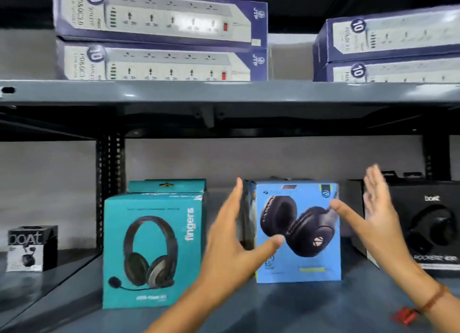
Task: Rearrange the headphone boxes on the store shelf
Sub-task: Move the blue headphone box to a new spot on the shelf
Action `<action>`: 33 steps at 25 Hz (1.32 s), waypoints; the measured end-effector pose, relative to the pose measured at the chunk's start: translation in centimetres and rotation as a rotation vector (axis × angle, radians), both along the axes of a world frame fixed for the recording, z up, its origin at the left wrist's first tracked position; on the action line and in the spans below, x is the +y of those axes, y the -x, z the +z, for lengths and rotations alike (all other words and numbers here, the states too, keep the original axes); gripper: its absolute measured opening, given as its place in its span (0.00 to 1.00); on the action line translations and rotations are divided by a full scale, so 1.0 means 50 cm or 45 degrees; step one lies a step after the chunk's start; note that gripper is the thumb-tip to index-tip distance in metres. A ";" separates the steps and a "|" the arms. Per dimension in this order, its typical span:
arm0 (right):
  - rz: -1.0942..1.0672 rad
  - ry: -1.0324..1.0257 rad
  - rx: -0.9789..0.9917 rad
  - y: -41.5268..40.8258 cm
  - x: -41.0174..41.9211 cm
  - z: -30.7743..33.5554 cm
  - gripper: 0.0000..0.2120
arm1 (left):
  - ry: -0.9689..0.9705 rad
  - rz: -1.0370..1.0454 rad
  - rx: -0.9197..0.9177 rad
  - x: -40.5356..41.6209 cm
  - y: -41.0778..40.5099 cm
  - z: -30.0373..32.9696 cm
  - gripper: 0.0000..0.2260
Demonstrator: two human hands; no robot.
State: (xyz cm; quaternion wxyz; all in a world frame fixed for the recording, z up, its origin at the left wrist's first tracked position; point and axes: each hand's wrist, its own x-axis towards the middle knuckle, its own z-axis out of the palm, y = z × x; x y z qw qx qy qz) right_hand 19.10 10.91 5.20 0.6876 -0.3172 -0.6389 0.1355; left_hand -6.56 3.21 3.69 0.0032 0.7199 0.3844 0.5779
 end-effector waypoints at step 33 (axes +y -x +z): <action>0.482 0.553 -0.644 -0.082 0.164 -0.089 0.41 | 0.996 -0.244 -0.314 0.174 -0.023 -0.065 0.22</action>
